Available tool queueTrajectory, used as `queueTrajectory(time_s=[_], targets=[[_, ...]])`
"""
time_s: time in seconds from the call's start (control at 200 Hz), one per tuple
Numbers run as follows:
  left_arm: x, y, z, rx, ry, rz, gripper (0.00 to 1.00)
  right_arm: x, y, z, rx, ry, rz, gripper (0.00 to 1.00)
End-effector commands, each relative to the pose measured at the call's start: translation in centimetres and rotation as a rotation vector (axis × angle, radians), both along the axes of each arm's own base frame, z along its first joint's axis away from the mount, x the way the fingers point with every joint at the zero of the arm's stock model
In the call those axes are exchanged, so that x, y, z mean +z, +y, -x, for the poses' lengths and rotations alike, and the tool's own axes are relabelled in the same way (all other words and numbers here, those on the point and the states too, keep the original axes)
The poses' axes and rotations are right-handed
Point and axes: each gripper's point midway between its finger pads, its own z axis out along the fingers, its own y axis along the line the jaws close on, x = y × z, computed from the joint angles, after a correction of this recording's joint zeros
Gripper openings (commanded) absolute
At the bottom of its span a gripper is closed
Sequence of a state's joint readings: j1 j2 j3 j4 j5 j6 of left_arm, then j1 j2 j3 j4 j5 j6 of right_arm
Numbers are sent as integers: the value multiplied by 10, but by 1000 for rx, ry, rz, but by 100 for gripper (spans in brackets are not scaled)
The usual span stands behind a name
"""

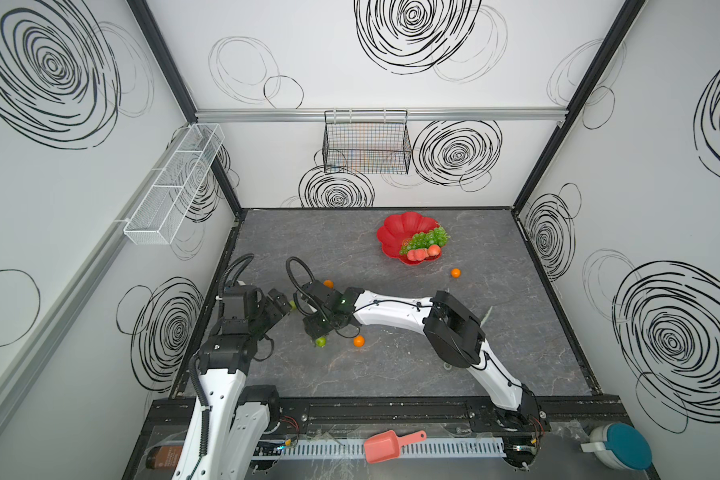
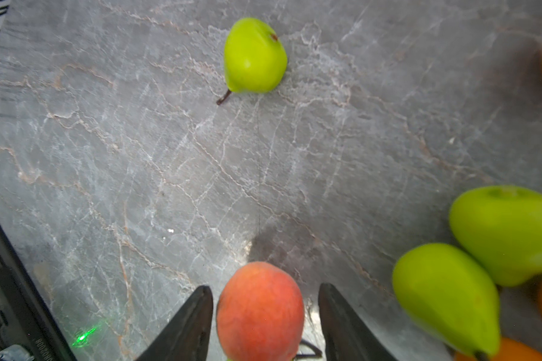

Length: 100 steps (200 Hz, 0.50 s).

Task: Place and organize the fake fruits in the fruit bowl
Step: 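Reach the right gripper across to the pink peach beside the green pears and grasp it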

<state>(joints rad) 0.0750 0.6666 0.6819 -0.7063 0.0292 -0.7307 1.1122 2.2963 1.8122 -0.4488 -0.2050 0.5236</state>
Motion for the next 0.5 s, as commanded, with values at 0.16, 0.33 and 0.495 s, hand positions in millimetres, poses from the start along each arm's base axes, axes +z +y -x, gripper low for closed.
queueTrajectory(time_s=[0.16, 0.33, 0.495], targets=[[3, 0, -5, 10, -33, 21, 96, -10, -4, -3, -12, 19, 37, 57], [2, 0, -5, 8, -33, 26, 96, -13, -3, -3, -12, 30, 36, 55], [2, -1, -6, 7, -33, 28, 96, -12, -3, -3, -9, 33, 33, 51]])
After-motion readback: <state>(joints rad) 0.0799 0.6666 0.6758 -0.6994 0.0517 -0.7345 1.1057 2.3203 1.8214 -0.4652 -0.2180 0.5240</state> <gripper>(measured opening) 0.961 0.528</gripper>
